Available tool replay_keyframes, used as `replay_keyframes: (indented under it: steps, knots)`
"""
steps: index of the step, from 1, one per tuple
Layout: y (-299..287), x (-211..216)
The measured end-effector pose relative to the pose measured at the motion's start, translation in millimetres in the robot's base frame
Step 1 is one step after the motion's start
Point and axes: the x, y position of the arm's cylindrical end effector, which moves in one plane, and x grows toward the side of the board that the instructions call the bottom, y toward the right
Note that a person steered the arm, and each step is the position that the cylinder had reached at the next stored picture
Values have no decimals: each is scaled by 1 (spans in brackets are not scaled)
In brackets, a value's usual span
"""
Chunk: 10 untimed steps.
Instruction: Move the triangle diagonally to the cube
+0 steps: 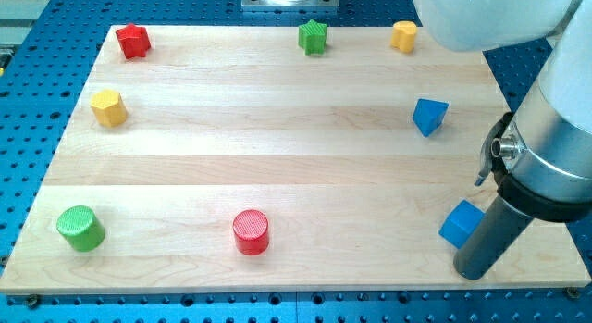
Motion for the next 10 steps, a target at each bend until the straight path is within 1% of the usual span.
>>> replay_keyframes:
  steps: [2, 3, 4, 5, 6, 7, 8, 9, 10]
  knots:
    - [-1, 8]
    - [-27, 8]
    - [-98, -13]
    - [-105, -44]
    - [-56, -74]
    - [21, -102]
    - [85, -140]
    - [78, -190]
    - [42, -206]
